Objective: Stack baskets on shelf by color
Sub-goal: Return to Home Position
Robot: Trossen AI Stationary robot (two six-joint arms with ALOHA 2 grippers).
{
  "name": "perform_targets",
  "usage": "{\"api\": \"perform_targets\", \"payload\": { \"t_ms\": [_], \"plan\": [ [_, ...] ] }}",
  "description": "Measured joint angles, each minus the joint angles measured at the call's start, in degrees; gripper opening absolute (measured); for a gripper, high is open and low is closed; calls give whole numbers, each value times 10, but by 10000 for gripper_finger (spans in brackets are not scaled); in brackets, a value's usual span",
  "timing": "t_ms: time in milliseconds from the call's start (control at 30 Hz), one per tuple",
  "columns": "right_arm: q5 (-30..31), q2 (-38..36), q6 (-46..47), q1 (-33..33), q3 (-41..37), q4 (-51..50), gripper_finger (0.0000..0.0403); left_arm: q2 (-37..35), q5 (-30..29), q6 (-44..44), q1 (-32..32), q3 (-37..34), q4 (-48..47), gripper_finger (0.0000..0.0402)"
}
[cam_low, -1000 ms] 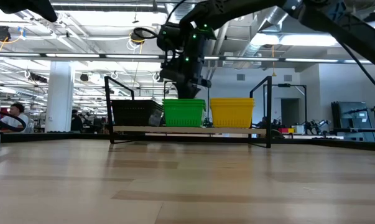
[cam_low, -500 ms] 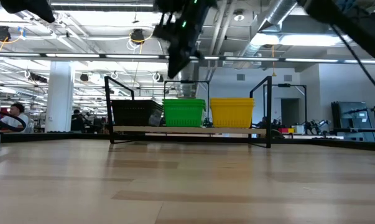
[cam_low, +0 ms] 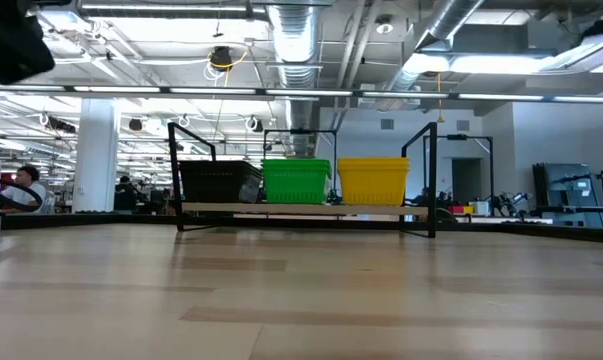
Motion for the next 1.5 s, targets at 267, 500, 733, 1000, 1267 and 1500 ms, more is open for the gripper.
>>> {"api": "perform_targets", "payload": {
  "t_ms": [267,500,733,1000,1267,1500],
  "plan": [
    [127,-114,39,185,0,9,0,-138,4,147,0,-142,257,0],
    [248,-130,40,391,0,28,0,-226,5,200,24,-188,295,0],
    [449,-118,125,546,-1,-35,0,-269,8,280,104,-193,310,0],
    [554,-139,251,636,-32,-119,0,-263,65,367,237,-193,352,0],
    [564,-259,367,655,-197,-120,0,-214,227,416,394,-193,400,0],
    [562,-404,511,666,-446,-57,0,-144,370,459,487,-192,477,0]
  ]
}}
